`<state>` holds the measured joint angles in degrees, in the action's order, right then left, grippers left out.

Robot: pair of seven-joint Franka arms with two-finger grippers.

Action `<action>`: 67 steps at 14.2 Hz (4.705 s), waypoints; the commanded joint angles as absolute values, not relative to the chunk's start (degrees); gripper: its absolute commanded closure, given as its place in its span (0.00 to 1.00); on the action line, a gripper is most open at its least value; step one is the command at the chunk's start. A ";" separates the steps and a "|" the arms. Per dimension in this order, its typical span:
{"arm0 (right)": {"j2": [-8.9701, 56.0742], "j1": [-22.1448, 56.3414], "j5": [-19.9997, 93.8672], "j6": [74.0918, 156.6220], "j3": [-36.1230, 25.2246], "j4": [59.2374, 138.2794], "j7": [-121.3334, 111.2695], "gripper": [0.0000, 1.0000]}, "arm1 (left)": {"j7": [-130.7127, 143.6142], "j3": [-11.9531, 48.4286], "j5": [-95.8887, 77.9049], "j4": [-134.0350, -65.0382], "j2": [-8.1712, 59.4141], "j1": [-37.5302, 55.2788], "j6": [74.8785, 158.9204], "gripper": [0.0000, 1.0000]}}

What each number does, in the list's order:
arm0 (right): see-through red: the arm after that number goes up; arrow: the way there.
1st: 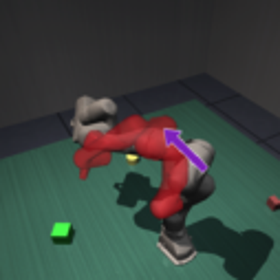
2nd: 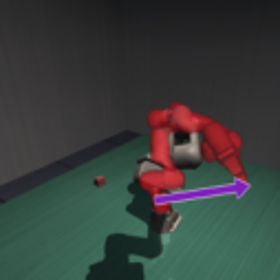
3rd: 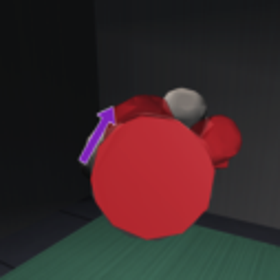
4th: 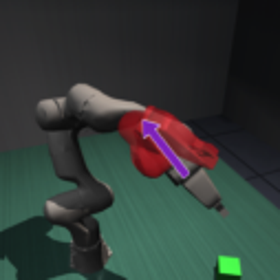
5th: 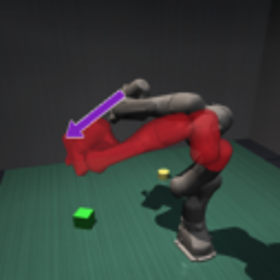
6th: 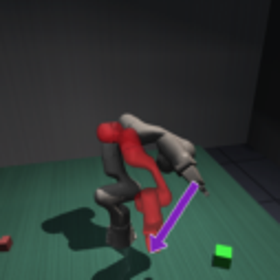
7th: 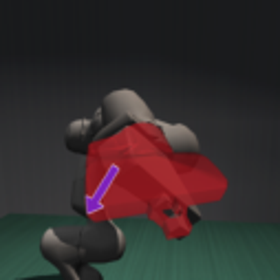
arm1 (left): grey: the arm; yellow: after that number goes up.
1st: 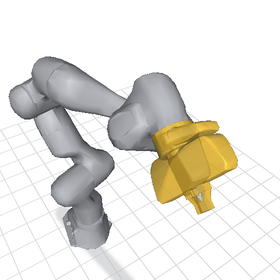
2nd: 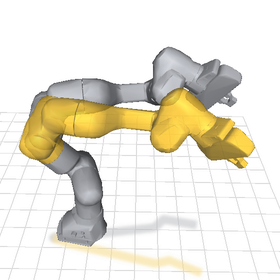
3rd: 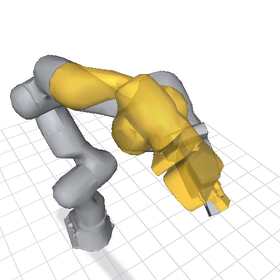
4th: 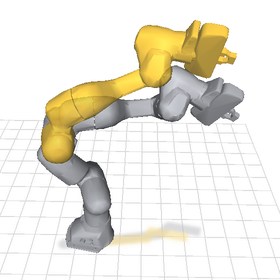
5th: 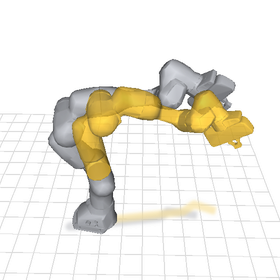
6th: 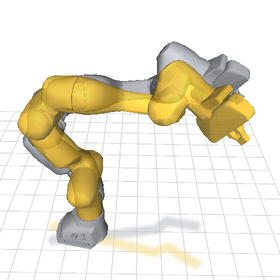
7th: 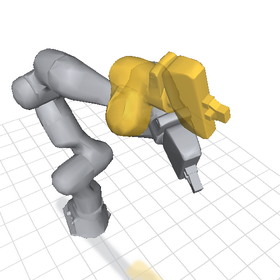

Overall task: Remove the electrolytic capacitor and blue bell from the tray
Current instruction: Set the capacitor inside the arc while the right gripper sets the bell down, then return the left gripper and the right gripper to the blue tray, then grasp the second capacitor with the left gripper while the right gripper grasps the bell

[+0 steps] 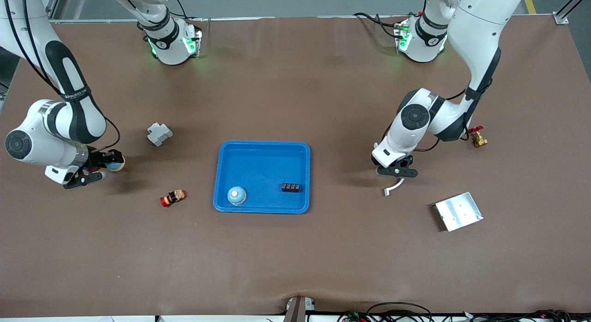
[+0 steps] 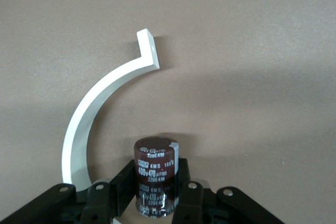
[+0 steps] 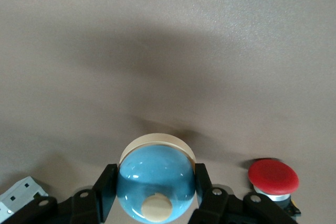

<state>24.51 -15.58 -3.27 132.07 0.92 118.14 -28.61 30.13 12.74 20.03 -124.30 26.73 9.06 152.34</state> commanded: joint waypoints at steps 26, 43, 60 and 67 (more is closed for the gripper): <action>38.40 20.82 10.29 123.92 2.29 89.39 42.00 0.00 | 89.52 20.30 11.16 -94.42 38.31 16.43 134.56 0.00; 44.29 24.34 1.76 131.75 1.93 87.45 42.01 0.00 | 125.59 11.87 6.33 -75.85 48.07 27.86 134.74 0.00; 43.77 23.12 1.58 126.84 2.20 82.80 41.05 0.89 | 135.79 -0.26 6.15 -70.40 56.69 42.88 141.76 0.00; 37.71 13.38 1.15 115.41 1.93 83.50 18.40 1.00 | 135.62 -1.84 6.33 -69.52 58.62 44.47 144.58 0.00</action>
